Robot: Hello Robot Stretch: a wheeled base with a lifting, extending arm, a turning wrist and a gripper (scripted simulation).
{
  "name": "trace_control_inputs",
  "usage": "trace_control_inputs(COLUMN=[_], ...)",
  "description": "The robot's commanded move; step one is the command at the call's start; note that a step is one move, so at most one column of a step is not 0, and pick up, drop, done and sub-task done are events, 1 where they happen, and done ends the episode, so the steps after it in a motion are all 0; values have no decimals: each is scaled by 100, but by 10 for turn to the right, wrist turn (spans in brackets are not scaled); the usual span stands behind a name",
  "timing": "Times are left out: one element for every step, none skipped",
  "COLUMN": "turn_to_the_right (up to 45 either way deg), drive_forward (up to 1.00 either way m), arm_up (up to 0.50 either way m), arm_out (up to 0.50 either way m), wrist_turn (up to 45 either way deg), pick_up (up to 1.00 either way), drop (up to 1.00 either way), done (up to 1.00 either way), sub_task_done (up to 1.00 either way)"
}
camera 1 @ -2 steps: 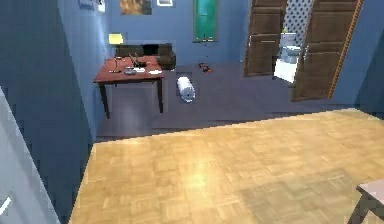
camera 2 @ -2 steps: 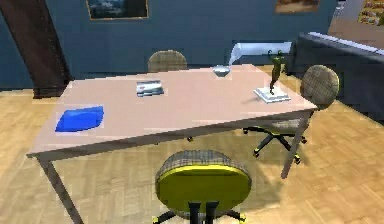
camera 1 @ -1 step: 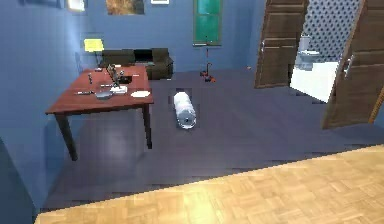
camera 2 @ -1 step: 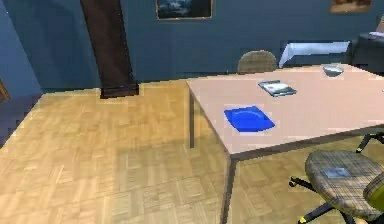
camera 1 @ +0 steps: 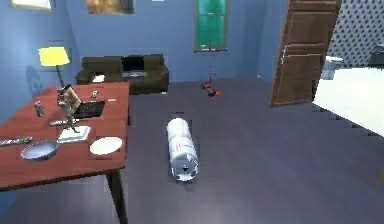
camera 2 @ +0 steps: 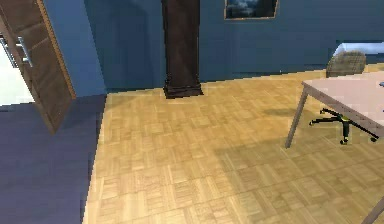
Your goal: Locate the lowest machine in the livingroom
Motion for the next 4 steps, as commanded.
trace_control_inputs(turn_to_the_right=[30,0,-150,0], drive_forward=[0,90,0,15], arm_up=[0,0,0,0], arm_out=[0,0,0,0], wrist_turn=[0,0,0,0], pick_up=[0,0,0,0], drop=[0,0,0,0], done=[0,0,0,0], sub_task_done=[0,0,0,0])
